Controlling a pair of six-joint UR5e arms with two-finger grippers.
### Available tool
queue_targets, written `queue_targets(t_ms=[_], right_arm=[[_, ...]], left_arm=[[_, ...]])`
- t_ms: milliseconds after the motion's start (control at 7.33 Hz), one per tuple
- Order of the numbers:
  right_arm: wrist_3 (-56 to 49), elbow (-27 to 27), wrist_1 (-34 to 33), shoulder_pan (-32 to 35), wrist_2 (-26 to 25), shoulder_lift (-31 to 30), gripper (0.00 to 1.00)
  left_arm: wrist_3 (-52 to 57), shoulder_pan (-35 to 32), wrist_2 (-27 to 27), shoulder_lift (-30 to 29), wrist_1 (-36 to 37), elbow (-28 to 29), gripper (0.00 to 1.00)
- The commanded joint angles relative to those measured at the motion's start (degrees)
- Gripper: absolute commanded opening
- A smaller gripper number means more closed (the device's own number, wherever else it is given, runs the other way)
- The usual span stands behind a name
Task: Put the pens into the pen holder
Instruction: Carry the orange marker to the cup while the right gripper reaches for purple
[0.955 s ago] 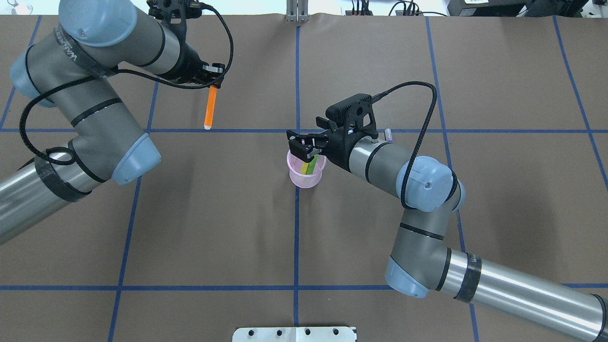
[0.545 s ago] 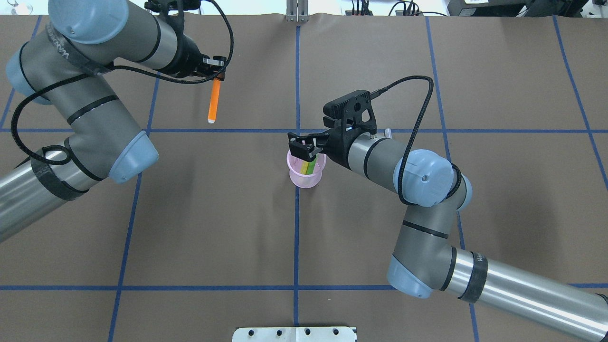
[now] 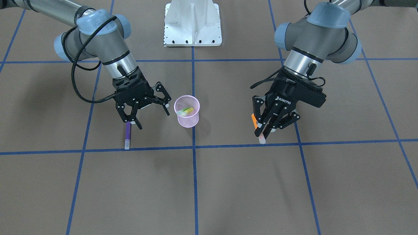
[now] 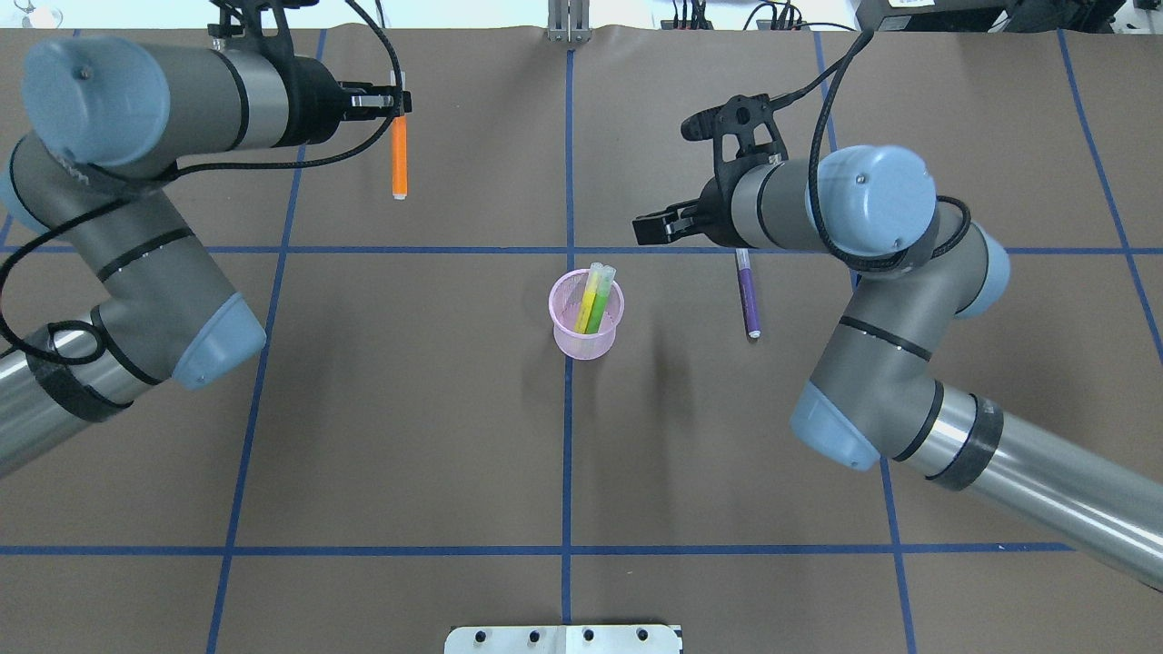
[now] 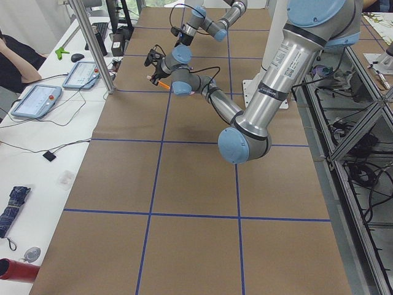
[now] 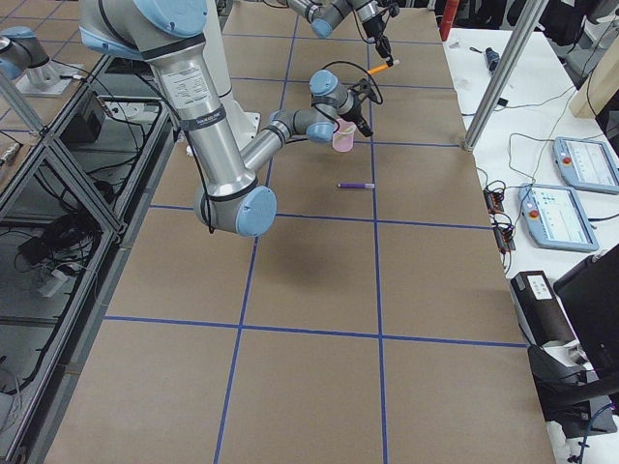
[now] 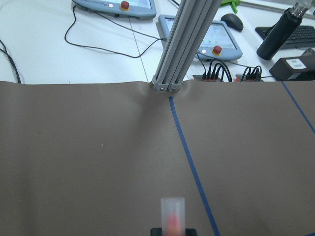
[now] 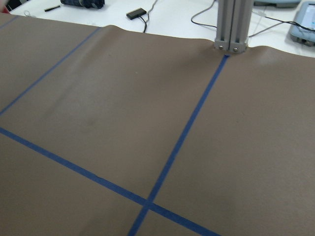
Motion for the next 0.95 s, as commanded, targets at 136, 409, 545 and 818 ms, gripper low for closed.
queue_targets(t_ms=[136, 409, 545, 818], right_arm=[[1.17, -0.47, -20.66, 6.35, 13.28, -0.17, 0.99], [9.23, -4.14, -22.73, 8.55, 15.85, 0.09, 0.99], [10.05, -8.0, -22.47, 10.48, 20.57, 0.53, 0.99], [10.23, -12.5, -22.38, 10.67, 22.8, 2.45, 0.98]], left_arm=[[-2.06, 13.21, 23.54, 0.66, -6.5, -0.09, 0.0], [-2.41, 16.92, 28.23, -1.45, -8.26, -1.22, 0.0], [-2.41, 19.81, 30.6, -2.33, -8.09, -1.32, 0.0], [-2.24, 24.04, 33.96, -3.56, -7.83, -0.45, 0.0]])
